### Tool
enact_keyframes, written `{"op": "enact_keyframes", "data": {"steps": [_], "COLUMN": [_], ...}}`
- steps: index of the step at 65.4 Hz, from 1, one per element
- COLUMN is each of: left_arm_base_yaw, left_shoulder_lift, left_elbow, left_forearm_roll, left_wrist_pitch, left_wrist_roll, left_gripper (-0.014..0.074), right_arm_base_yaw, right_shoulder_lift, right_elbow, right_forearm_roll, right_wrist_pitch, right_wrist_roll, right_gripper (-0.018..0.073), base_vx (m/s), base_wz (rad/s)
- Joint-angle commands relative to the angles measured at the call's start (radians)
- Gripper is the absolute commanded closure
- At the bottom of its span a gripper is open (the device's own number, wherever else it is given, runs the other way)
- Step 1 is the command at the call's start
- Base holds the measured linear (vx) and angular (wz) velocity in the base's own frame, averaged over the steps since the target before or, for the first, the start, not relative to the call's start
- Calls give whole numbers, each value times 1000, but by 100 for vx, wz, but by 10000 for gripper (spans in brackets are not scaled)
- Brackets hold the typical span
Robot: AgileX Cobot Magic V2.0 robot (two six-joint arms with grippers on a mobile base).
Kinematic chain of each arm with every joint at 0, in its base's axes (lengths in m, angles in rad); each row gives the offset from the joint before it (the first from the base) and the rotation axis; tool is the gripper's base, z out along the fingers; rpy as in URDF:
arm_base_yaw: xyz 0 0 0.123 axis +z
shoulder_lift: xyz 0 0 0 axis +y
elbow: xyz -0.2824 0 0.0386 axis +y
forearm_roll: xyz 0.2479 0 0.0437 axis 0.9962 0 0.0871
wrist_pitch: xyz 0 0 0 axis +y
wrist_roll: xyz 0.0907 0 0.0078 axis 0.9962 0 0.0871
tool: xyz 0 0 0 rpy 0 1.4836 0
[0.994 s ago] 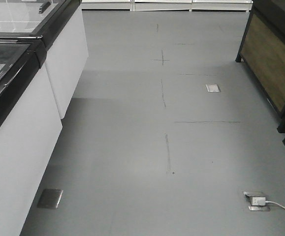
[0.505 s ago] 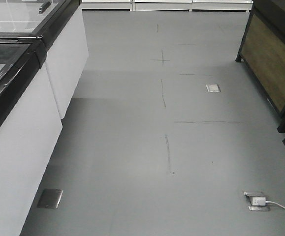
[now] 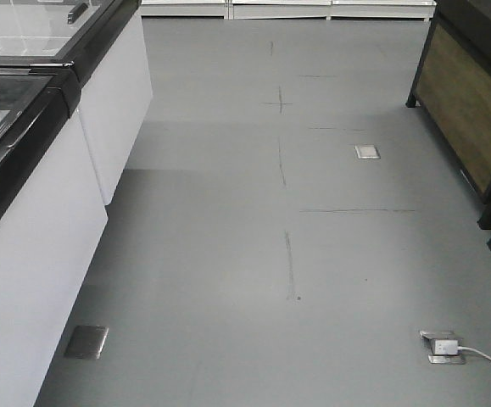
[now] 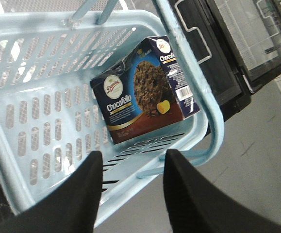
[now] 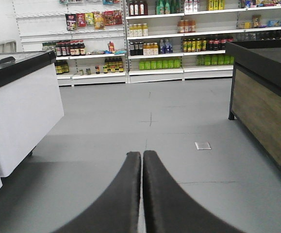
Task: Left arm holds basket, right arm returns cookies
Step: 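Grasp the light-blue basket handle with the left gripper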
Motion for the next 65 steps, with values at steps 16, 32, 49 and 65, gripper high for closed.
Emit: {"op": "enact_keyframes", "data": {"steps": [16, 32, 49, 65], "left_arm_base_yaw": [68, 68, 68, 65], "left_shoulder_lift": [66, 93, 103, 184], "left_elbow": [-34, -35, -35, -35], "left_forearm_roll": [-252, -346, -589, -786], "left_wrist_pitch": [-19, -19, -85, -64], "left_wrist_roll": [164, 254, 413, 425], "left_gripper": [208, 107, 149, 151], "right_arm_base_yaw": [-2, -2, -2, -2], "right_shoulder_lift": [-10, -10, -10, -10], "right_elbow": [-1, -1, -1, -1], "right_forearm_roll": [-10, -10, -10, -10], "right_wrist_pitch": [-77, -77, -77, -77], "right_wrist_roll": [-2, -2, -2, -2], "right_gripper": [568, 568, 568, 568], "base_vx": [0, 0, 0, 0], "base_wz": [0, 0, 0, 0]}}
